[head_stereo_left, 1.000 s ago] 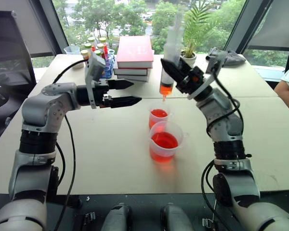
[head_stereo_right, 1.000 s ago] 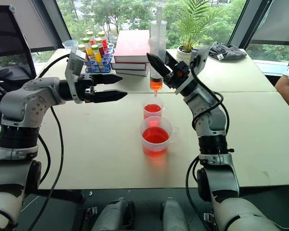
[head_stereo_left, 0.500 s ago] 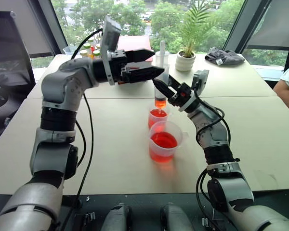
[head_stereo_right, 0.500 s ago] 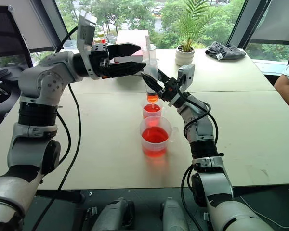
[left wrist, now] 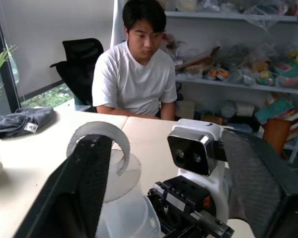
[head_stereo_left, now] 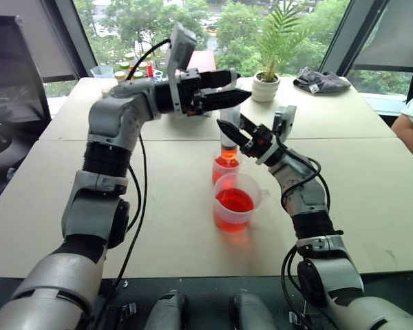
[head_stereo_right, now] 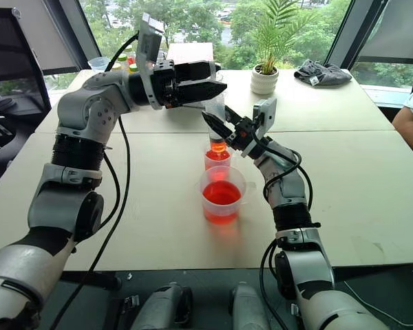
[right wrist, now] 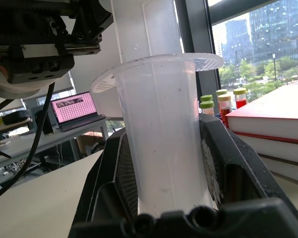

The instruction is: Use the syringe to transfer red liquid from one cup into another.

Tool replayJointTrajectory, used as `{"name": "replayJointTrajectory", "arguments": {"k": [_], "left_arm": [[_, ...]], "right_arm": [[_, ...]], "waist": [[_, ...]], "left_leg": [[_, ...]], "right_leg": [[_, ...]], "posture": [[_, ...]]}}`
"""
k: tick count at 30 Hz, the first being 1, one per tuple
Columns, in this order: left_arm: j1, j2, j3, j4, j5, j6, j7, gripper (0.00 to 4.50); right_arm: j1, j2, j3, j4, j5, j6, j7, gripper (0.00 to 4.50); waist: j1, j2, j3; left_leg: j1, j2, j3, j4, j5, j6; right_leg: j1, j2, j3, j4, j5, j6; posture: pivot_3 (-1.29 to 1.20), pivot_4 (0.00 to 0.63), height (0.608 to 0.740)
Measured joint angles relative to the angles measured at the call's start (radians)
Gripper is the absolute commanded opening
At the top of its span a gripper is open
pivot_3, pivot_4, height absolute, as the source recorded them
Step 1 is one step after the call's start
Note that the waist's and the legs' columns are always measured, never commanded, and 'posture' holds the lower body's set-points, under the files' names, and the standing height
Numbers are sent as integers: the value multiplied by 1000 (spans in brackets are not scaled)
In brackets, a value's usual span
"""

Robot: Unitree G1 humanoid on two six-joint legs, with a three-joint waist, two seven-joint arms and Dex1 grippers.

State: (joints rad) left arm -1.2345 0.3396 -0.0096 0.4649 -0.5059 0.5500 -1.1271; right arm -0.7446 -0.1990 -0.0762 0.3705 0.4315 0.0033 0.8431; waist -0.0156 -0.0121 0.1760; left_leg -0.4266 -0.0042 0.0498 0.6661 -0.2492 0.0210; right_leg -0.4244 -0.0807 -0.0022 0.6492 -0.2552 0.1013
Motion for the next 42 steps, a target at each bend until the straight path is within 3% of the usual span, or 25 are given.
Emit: {"name": "replayJointTrajectory", "arguments": {"k": [4, 5, 42], "left_arm": [[-17, -19, 16, 39, 15, -18, 7, 123], [-22, -23, 18, 45, 16, -17, 6, 47], [56, -43, 20, -2, 85, -67, -20, 47]], "right_arm": [[8, -1, 0, -21, 0, 0, 9, 1378], [8, -2, -3, -22, -1, 0, 5, 1378], [23, -32, -11, -172, 7, 188, -42, 1378]], "waist": [[-1, 0, 0], [0, 0, 0], [1, 0, 0]], "left_leg": [[0, 0, 0, 0, 0, 0], [0, 0, 0, 0, 0, 0], [0, 0, 0, 0, 0, 0]], "right_leg": [[0, 0, 0, 0, 0, 0], [0, 0, 0, 0, 0, 0], [0, 0, 0, 0, 0, 0]], "posture": [[0, 150, 740], [0, 150, 740], [0, 150, 740]]}}
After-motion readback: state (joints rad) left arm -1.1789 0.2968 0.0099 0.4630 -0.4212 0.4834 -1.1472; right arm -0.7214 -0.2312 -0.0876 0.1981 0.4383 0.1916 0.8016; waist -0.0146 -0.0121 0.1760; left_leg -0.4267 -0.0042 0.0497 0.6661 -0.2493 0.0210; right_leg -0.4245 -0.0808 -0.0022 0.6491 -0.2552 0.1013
